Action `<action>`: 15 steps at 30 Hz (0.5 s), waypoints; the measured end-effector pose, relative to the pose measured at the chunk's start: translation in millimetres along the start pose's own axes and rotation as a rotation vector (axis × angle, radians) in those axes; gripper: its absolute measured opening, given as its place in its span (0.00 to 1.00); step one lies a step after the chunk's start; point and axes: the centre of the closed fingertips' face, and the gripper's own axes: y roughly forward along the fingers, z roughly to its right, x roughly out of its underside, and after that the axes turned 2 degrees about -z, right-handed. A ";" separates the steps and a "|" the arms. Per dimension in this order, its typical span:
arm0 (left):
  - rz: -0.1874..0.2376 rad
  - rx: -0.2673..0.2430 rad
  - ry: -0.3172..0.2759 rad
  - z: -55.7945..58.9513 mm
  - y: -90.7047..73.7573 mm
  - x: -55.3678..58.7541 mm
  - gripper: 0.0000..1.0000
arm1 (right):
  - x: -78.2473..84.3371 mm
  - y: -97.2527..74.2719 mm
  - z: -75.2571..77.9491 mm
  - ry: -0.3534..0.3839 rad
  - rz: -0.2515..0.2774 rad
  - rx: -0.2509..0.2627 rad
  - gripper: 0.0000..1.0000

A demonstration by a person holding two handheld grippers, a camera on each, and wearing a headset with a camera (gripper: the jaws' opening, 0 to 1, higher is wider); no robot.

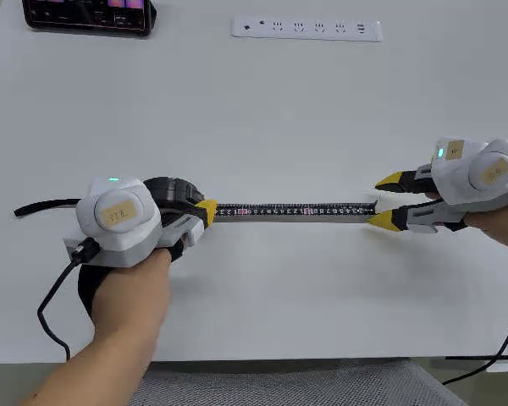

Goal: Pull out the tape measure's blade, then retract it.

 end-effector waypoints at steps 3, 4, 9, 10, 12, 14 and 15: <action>0.001 -0.002 -0.011 -1.4 1.0 0.4 0.66 | 1.0 1.8 -0.4 -0.006 -0.007 -0.009 0.31; 0.001 -0.003 -0.014 -1.7 1.2 0.5 0.66 | 1.3 2.2 -0.5 -0.008 -0.009 -0.010 0.30; 0.000 -0.006 -0.032 -4.1 2.1 1.4 0.63 | 0.9 3.5 -1.7 -0.023 -0.020 -0.023 0.29; 0.000 -0.007 -0.037 -4.6 2.2 1.5 0.63 | 1.6 4.0 -1.6 -0.029 -0.027 -0.027 0.28; -0.003 -0.009 -0.041 -5.1 2.2 2.0 0.62 | 1.8 4.7 -1.6 -0.033 -0.031 -0.032 0.28; -0.004 -0.009 -0.044 -5.5 2.1 2.2 0.61 | 2.6 5.4 -1.7 -0.043 -0.041 -0.040 0.27; -0.005 -0.008 -0.048 -5.4 2.1 2.3 0.61 | 3.1 6.0 -1.6 -0.047 -0.047 -0.044 0.27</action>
